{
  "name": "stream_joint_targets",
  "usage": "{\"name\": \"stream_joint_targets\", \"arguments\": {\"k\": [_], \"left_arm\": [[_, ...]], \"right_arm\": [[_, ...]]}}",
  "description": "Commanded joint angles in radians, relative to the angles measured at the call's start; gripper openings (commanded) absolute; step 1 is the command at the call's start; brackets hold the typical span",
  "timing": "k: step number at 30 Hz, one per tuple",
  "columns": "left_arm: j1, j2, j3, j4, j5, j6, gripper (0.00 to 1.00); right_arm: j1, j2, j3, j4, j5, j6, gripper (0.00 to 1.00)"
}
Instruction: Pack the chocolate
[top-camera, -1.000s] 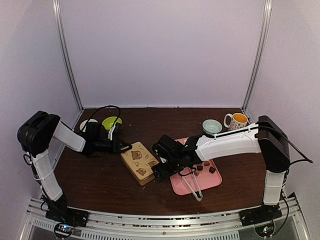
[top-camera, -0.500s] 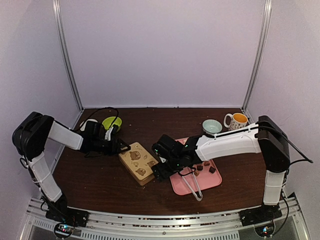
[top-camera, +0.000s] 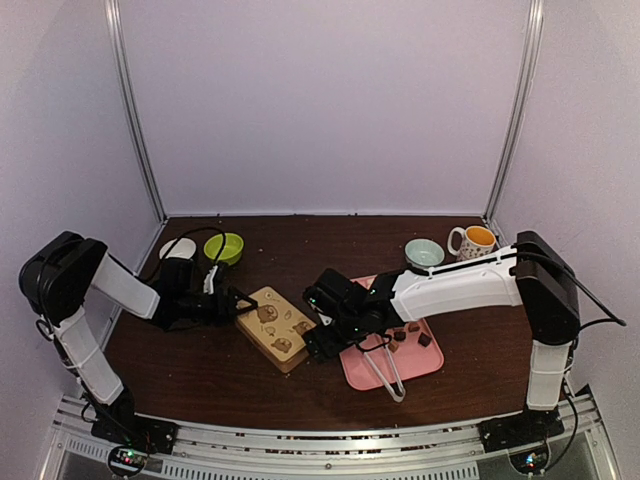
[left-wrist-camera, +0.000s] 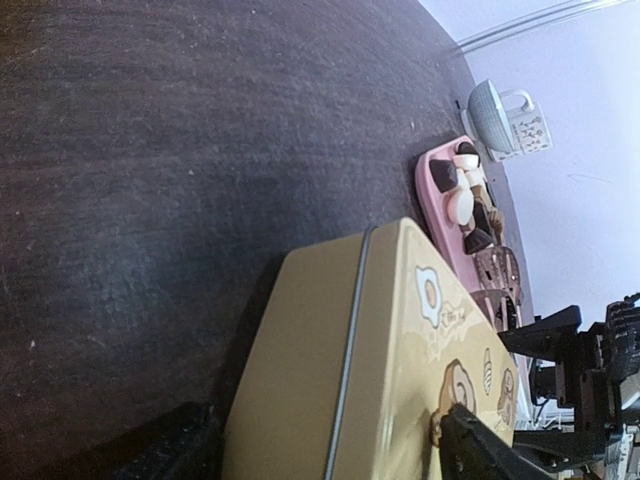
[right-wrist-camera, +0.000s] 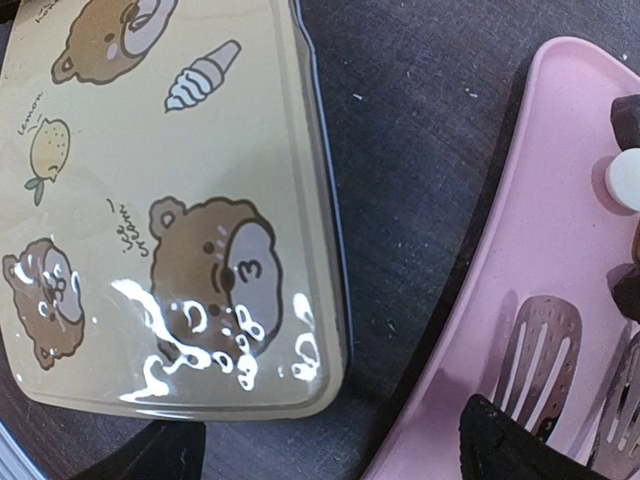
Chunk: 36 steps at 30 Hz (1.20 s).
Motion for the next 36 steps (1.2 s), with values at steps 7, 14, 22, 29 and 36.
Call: {"name": "stream_joint_targets", "arguments": {"k": [7, 14, 22, 29, 36], "left_arm": [[0.047, -0.134, -0.034, -0.086, 0.023, 0.023, 0.78], [0.048, -0.157, -0.046, -0.115, 0.04, 0.031, 0.8], [0.095, -0.121, -0.089, -0.094, 0.009, 0.022, 0.67], [0.105, -0.042, -0.127, 0.05, 0.065, -0.034, 0.53], [0.108, 0.024, -0.149, 0.135, 0.071, -0.065, 0.42]], "right_arm": [[-0.01, -0.032, -0.01, 0.048, 0.003, -0.007, 0.88], [-0.009, -0.032, -0.01, 0.052, -0.001, -0.01, 0.88], [-0.009, -0.034, -0.013, 0.052, -0.004, -0.012, 0.88], [-0.01, -0.036, -0.013, 0.055, -0.005, -0.012, 0.88], [-0.009, -0.035, -0.013, 0.055, -0.011, -0.013, 0.88]]}}
